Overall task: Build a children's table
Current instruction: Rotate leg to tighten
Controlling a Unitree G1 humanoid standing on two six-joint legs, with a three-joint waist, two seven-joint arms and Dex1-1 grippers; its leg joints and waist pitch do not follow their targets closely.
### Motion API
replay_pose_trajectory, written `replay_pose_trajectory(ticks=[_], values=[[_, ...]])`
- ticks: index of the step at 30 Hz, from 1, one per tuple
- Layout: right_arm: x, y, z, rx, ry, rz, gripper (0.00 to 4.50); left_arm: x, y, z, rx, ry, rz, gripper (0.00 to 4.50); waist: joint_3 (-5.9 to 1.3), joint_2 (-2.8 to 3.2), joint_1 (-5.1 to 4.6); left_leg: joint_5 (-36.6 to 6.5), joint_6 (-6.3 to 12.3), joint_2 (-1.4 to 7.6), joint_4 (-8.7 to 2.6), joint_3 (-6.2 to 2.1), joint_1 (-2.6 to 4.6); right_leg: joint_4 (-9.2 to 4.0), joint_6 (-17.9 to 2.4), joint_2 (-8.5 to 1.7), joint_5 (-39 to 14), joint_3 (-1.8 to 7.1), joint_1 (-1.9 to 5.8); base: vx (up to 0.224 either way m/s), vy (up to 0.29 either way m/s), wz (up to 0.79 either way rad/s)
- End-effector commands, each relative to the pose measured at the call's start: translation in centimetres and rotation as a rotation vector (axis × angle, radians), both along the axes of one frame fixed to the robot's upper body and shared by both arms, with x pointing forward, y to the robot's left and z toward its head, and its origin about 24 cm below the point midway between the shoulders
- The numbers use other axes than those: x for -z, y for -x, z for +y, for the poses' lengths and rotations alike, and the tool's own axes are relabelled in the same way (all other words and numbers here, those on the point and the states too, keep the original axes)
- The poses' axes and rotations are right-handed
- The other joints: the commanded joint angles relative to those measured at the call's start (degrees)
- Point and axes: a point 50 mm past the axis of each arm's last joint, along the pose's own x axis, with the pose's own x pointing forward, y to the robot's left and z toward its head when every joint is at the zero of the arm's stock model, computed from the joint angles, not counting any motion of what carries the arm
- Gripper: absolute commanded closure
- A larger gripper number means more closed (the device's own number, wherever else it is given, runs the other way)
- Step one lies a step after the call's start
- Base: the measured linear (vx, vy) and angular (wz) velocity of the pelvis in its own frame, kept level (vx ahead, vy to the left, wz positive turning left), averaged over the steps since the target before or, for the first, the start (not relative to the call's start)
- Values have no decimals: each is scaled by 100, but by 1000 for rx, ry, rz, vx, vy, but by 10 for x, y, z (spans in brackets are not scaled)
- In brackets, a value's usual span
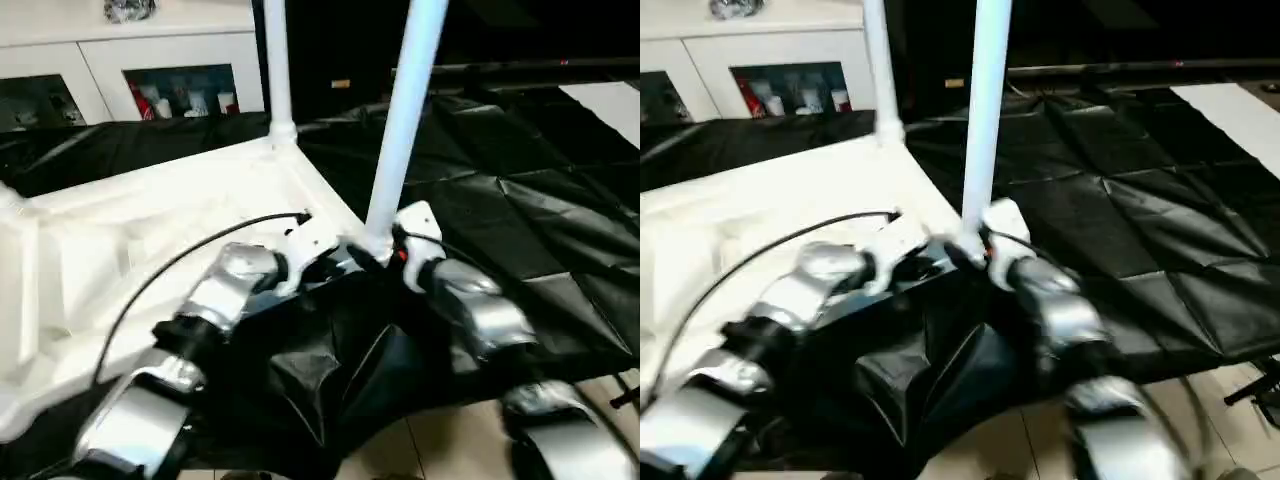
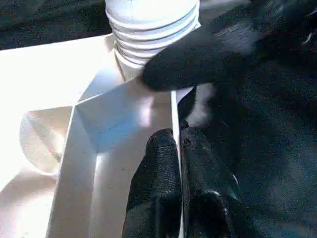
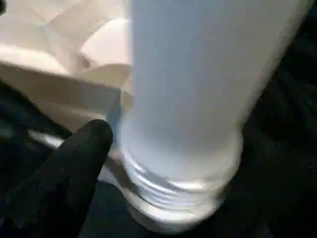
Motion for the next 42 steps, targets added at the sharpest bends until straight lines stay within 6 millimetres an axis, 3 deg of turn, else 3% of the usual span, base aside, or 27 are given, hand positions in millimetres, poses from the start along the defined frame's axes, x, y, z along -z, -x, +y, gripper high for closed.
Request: replay_pose_trajectory(ticks=[1,3,4,5,12,20,33,35,37,41,42], values=[[-7,7,-4,-105,5,-2,5,2,7,3,71,12,14,450,-395,-71,35,-917,431,164,-344,-71,94,-452,-1328,-451,-585,276,297,0,0,0],[-10,14,-12,-172,26,-2,5,1,11,9,128,7,30,450,-388,-30,30,-1029,367,161,-353,-73,107,-477,-1313,-438,-769,271,281,0,0,0],[-12,17,-16,-210,34,-1,5,0,14,12,166,6,44,450,-396,-42,50,-1040,358,175,-351,-75,117,-468,-1305,-447,-754,279,284,0,0,0],[-14,21,-19,-249,39,4,5,0,18,15,212,0,66,450,-389,-7,56,-1030,363,183,-354,-84,98,-447,-1315,-454,-725,285,285,0,0,0],[-14,33,-22,-374,98,50,5,2,27,25,297,-50,111,450,-395,-8,73,-1076,301,186,-357,-74,126,-449,-1368,-436,-742,279,248,0,0,0],[-16,31,-14,-381,74,37,5,1,32,28,325,-50,129,450,-404,-25,84,-979,283,177,-353,-75,112,-426,-1371,-441,-633,279,256,0,0,0],[-16,33,-6,-418,48,31,121,2,34,28,320,-60,133,450,-417,-26,93,-851,318,172,-338,-71,111,-401,-1381,-433,-445,277,263,0,0,0],[-15,33,-5,-419,43,32,128,3,34,28,317,-61,133,450,-416,-57,87,-837,331,168,-337,-67,106,-402,-1384,-428,-430,276,266,0,0,0],[-14,33,-4,-414,28,36,141,3,33,28,302,-59,132,450,-413,-39,91,-854,323,170,-338,-69,111,-405,-1373,-432,-503,276,260,0,0,0],[-11,30,1,-347,-25,44,167,2,27,23,238,-37,117,450,-403,-43,78,-896,282,162,-340,-65,119,-423,-1358,-432,-646,280,251,0,0,0],[-6,24,5,-247,-49,47,173,0,21,17,171,-18,106,450,-397,-37,70,-919,238,160,-344,-68,122,-432,-1355,-439,-733,280,239,0,0,0]])
